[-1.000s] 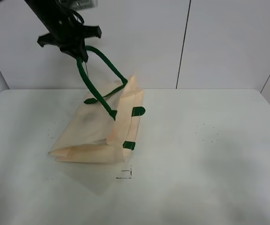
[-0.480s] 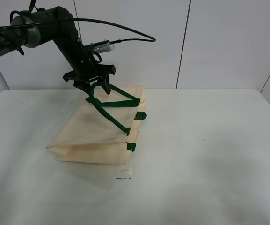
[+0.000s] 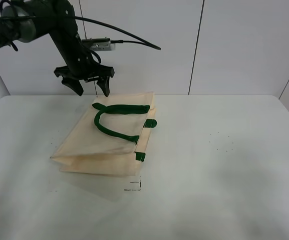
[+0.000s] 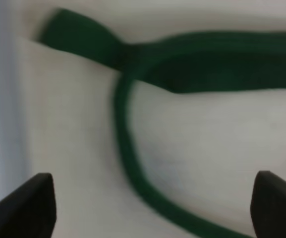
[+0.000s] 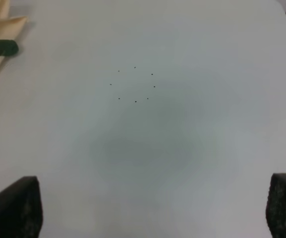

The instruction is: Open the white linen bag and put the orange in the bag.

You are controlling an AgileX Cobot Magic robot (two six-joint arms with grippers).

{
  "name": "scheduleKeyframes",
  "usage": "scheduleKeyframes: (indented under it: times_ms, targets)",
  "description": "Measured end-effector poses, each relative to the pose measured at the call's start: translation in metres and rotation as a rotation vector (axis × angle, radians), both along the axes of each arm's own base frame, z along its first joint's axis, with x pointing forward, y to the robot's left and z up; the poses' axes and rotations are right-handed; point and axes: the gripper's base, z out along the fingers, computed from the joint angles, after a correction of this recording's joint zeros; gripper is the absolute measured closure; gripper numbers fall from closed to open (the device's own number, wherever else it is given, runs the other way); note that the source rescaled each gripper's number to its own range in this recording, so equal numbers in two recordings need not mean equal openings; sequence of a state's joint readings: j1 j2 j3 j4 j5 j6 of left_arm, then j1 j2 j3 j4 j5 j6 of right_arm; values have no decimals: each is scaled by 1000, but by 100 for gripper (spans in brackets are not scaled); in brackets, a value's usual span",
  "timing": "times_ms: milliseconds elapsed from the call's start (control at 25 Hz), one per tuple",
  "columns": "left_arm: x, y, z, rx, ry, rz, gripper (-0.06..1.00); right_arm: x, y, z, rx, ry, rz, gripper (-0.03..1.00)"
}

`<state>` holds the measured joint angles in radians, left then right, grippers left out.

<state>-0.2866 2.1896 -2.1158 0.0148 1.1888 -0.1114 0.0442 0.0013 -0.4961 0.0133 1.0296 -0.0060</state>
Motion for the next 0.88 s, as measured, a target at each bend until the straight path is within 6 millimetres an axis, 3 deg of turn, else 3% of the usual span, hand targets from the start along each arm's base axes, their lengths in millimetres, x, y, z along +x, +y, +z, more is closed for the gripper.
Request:
scheduleKeyframes:
  times_ms: [160,320,640,880]
  targets:
    - [-5,8,24,34,-64,21,-5,0,0,0,0,0,0,-3]
    - [-1,25,25,35,-68,58,-5,0,0,0,0,0,0,-3]
    - [11,111,25,61,-66,235,-5,0,0,0,0,0,0,-3]
    - [9,115,29,47,-70,237,-5,0,0,0,0,0,0,-3]
